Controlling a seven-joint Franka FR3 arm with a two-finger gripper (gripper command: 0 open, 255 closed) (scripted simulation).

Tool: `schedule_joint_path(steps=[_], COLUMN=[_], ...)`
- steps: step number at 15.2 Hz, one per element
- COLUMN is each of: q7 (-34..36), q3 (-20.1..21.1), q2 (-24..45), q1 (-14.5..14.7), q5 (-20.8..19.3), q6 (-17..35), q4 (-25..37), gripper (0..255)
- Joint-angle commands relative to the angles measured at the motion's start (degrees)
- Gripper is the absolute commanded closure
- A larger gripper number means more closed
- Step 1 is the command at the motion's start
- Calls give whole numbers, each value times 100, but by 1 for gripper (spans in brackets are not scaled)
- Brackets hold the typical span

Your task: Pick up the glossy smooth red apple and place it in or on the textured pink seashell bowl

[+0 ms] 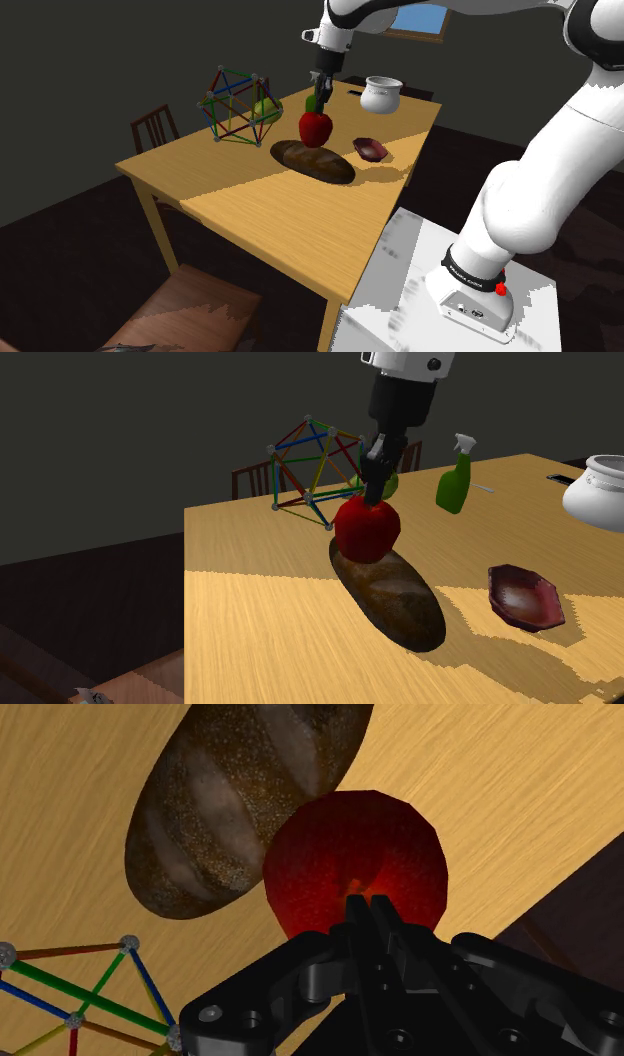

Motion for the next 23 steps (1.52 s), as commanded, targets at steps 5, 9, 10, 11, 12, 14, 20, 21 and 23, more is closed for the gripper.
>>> schedule_joint_path(steps=[5,9,10,11,12,14,20,21,23], q7=[-828,-1379,-1519,-1661,-1804,-2093,-2992,-3145,-3455], q3=[-503,-841,-926,-1011,-1095,-1266,-1771,-1850,-2004], q2=[-36,71,114,163,219,352,924,1046,1316], q1=[-353,-580,-636,-694,-752,-870,-1256,-1333,-1499], q5=[-44,-47,-41,-33,-21,15,233,289,420], q6=[-249,-452,-506,-560,-615,-731,-1125,-1201,-1365], q4=[132,383,463,549,643,851,1657,1820,2175], gripper=[255,255,255,255,255,255,255,255,255])
